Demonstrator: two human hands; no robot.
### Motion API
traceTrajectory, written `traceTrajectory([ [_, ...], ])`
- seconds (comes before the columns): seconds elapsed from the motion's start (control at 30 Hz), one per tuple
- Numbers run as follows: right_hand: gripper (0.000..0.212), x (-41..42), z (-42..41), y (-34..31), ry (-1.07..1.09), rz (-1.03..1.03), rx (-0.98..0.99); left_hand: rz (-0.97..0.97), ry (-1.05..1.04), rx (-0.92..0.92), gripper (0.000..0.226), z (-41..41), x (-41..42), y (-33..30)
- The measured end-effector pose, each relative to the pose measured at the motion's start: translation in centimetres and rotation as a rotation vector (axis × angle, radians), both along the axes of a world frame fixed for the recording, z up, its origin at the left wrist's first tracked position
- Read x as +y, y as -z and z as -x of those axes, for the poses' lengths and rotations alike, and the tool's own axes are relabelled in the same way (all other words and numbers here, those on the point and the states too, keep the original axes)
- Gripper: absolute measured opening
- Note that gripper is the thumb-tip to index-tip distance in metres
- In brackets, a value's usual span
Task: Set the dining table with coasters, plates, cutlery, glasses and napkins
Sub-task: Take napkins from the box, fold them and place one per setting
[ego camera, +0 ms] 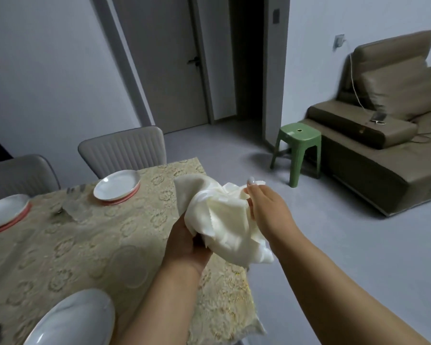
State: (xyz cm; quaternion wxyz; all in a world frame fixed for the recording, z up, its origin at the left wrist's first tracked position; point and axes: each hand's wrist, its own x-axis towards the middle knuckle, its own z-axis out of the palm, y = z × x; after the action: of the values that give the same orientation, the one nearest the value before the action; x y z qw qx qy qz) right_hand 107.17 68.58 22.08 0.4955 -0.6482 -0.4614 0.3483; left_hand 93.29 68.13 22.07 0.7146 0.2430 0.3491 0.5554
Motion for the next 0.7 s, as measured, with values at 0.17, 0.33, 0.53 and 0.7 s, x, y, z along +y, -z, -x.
traceTrajectory([
  [0.17,0.053,6.4,-2.9,1.4,-0.080,0.041,-0.006,0.047,-0.097,-0.004,0.037,-3.5,4.8,0.4],
  [0.33,0.047,13.8,-7.2,1.8,-0.308,0.166,-0.015,0.082,-0.206,-0.025,0.024,-8.5,9.3,-0.6],
  [0.53,0.045,22.3,-12.0,1.9,-0.419,0.149,-0.093,0.087,-0.420,-0.192,0.035,-13.3,14.9,1.2],
  [0.7,0.061,26.3,-12.3,2.6,-0.620,0.285,-0.025,0.104,-0.528,-0.164,0.033,-14.3,17.7,2.7],
])
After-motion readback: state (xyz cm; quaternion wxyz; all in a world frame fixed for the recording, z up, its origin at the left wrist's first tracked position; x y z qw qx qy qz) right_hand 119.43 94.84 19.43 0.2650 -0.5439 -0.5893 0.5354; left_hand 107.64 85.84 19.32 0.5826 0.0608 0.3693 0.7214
